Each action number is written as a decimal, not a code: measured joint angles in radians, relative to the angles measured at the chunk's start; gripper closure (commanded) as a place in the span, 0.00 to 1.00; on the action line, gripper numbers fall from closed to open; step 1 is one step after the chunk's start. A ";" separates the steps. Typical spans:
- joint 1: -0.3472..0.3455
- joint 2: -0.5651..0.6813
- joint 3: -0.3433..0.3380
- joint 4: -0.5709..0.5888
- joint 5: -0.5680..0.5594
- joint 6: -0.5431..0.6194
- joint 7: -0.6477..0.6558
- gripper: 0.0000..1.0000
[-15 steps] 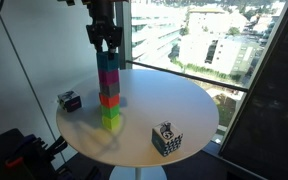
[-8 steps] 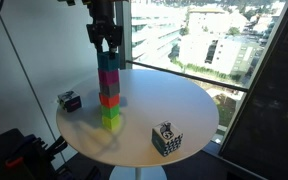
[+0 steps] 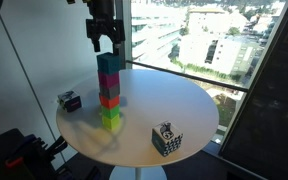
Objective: Put the blue block on top of the pink block
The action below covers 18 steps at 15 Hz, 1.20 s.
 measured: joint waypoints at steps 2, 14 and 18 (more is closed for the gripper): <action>0.000 -0.007 -0.003 0.005 0.008 0.000 -0.002 0.00; 0.000 -0.022 -0.013 0.023 0.045 -0.001 -0.016 0.00; 0.000 -0.040 -0.022 0.024 0.063 -0.001 -0.035 0.00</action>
